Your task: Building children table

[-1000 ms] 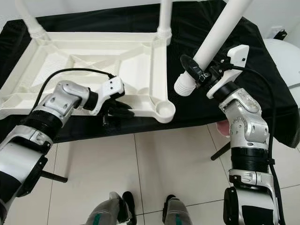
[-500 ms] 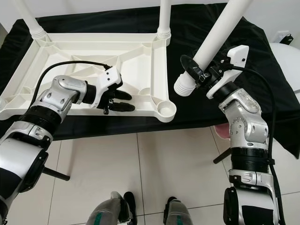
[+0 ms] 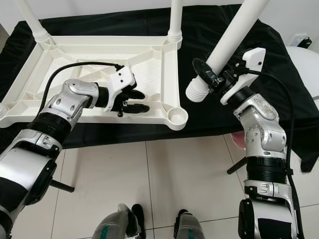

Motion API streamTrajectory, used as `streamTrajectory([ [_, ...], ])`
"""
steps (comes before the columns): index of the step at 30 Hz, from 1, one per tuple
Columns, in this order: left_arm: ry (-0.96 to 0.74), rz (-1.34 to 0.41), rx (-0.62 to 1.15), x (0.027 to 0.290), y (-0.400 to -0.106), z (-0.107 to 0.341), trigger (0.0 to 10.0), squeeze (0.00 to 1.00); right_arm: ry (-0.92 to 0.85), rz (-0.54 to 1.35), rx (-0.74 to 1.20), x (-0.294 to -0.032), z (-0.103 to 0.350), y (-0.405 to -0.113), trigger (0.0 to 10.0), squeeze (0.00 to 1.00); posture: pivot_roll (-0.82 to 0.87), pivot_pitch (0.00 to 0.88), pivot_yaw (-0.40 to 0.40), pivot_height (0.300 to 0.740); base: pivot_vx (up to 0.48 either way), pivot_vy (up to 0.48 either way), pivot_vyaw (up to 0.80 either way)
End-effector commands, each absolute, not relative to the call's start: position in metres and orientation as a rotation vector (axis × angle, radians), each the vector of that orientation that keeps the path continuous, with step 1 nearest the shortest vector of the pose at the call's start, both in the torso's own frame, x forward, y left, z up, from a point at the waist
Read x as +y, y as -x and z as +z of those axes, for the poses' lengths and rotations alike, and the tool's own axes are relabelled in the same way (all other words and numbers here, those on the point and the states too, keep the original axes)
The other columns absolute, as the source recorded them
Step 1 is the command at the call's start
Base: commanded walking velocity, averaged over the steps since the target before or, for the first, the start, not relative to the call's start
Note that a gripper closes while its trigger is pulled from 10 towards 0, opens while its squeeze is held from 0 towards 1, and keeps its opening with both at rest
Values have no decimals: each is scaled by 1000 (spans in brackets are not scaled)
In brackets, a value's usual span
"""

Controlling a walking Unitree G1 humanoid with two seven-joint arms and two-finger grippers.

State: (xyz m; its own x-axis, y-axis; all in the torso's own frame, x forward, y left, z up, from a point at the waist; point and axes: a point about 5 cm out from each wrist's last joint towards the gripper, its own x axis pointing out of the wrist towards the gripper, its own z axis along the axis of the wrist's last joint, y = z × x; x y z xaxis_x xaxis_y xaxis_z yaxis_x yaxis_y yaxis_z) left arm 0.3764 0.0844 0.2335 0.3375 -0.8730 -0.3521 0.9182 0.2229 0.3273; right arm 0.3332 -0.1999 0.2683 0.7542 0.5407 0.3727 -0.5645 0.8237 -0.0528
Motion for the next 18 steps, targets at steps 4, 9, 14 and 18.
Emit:
streamTrajectory([
  [4, -445, -1364, 60, 78, -367, 243, 10000, 0, -63, 621, -410, -197, 273, -332, 10000, 0, -152, 171, 78, 740, 0, 0, 0],
  [9, -376, -1443, -35, 68, -355, 257, 10000, 0, -63, 626, -411, -196, 272, -332, 10000, 0, -152, 167, 79, 740, 0, 0, 0],
  [14, -361, -1412, -45, 58, -354, 250, 10000, 0, -65, 629, -412, -195, 272, -332, 10000, 0, -150, 159, 74, 740, 0, 0, 0],
  [18, -345, -1313, -35, 50, -359, 240, 10000, 0, -66, 630, -413, -194, 273, -333, 10000, 0, -149, 157, 72, 740, 0, 0, 0],
])
